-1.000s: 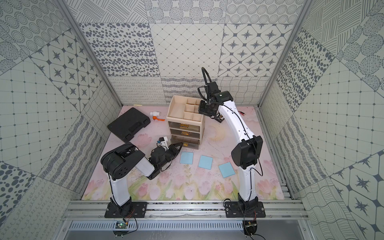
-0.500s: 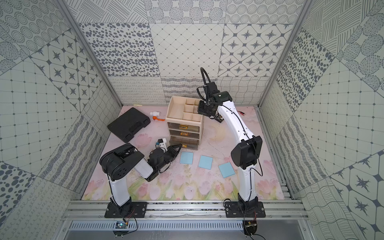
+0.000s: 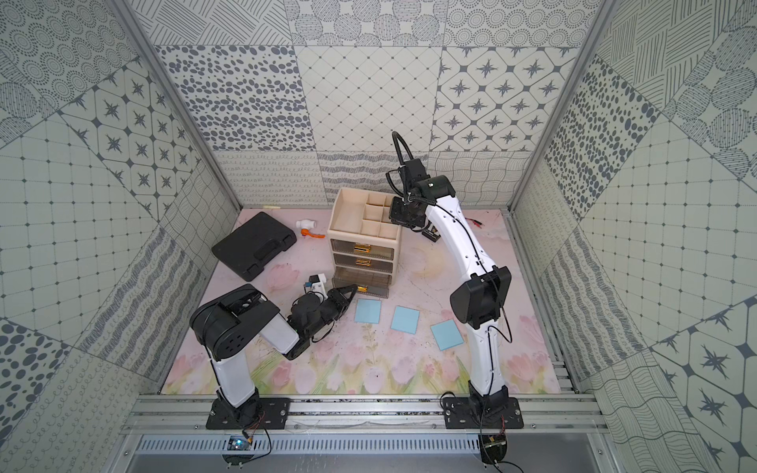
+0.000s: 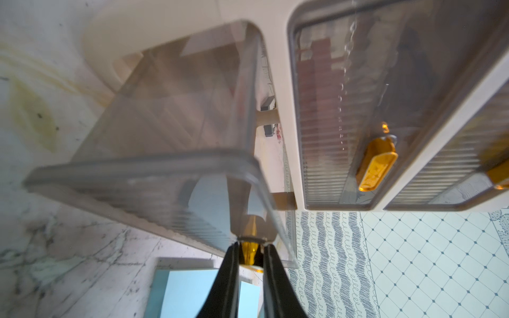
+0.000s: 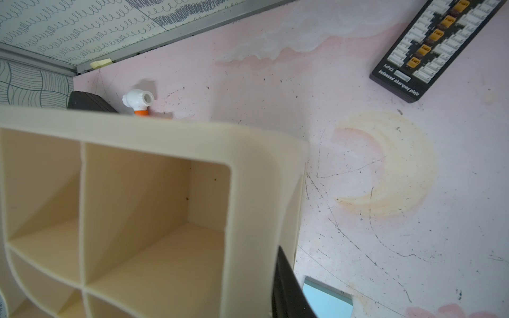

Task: Please put the sticky notes in the drawer by color
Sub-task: Open the drawer in the storage box.

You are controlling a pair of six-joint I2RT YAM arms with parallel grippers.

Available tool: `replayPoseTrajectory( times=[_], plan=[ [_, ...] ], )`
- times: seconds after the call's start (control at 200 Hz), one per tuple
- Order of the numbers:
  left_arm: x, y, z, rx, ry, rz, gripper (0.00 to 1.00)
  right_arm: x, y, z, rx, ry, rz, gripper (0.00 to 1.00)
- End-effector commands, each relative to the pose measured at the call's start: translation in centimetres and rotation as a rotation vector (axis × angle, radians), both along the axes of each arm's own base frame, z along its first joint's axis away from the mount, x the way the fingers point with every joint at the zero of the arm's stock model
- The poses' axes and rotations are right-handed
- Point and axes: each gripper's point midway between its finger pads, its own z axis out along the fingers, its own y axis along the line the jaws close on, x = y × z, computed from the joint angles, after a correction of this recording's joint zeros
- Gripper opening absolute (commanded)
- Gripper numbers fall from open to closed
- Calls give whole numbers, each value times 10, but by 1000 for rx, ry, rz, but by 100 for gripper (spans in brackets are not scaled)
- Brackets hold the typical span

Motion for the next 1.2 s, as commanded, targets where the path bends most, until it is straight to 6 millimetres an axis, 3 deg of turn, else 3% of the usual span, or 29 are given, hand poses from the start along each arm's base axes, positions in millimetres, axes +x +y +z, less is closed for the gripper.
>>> replayPoseTrajectory(
  times=[0.0,0.56,1.191],
  plan=[
    [-8,-4,0,-3,-2,-38,18,11,13,-3,47,-5,-12,21],
    [-31,2,-12,11,47,-64,18,24,6,5,18,-24,-19,20],
    [-60,12,-18,38,82,-72,18,32,4,-1,30,-22,-26,20]
  ],
)
